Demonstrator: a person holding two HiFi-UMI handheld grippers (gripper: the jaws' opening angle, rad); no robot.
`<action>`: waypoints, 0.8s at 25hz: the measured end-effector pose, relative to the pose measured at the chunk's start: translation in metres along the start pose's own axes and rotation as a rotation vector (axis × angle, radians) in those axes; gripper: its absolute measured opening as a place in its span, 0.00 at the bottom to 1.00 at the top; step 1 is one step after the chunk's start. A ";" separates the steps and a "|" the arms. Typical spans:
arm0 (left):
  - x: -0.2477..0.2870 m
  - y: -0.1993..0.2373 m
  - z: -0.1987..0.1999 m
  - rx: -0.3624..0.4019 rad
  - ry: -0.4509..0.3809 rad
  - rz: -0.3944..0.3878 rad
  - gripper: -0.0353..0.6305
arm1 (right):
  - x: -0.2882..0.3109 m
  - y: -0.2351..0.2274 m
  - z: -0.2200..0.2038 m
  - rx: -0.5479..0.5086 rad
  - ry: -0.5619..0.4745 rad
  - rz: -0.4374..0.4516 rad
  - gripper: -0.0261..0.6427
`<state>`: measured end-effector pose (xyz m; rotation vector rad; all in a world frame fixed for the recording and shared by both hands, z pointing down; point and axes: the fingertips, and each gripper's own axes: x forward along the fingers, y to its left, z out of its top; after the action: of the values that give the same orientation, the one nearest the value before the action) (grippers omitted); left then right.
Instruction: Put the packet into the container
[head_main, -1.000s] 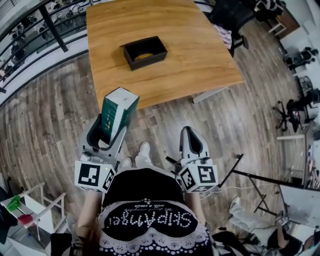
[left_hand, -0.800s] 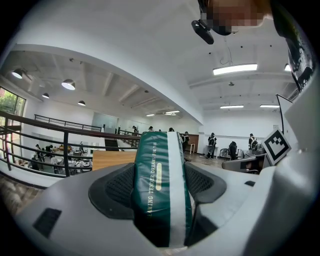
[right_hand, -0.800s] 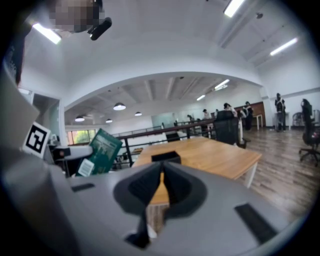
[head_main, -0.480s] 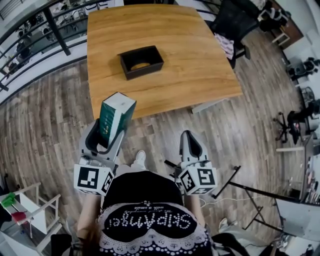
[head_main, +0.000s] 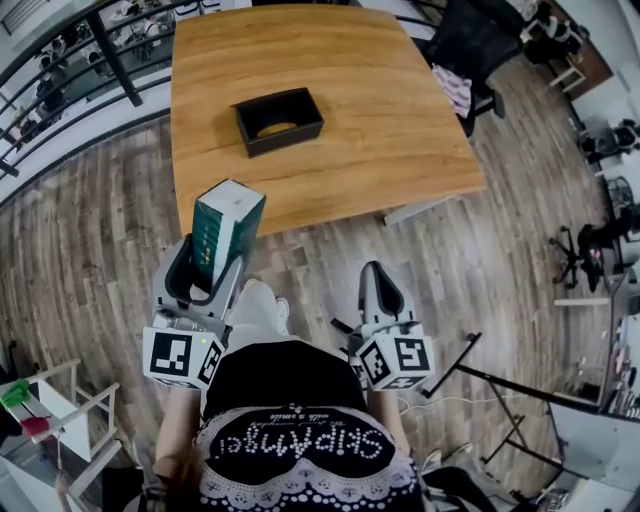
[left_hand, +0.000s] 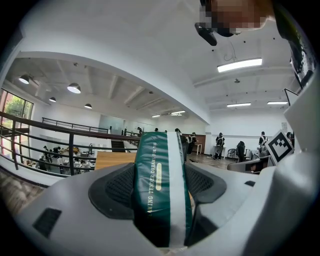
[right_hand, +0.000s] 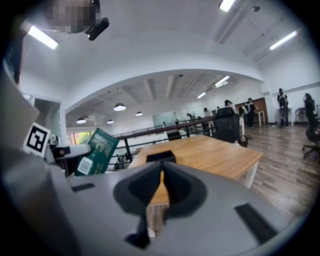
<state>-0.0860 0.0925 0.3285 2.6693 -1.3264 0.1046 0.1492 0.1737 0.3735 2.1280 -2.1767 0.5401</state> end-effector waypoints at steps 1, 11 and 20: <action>0.001 0.000 0.000 0.001 0.001 0.003 0.56 | 0.001 -0.001 0.000 0.002 0.001 -0.001 0.10; 0.015 0.009 0.003 -0.001 0.002 0.019 0.56 | 0.014 -0.009 0.002 0.016 0.018 -0.008 0.10; 0.047 0.014 0.006 -0.006 0.009 0.006 0.56 | 0.034 -0.027 0.006 0.027 0.034 -0.038 0.10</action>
<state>-0.0687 0.0458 0.3301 2.6561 -1.3303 0.1132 0.1747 0.1393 0.3826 2.1524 -2.1195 0.6015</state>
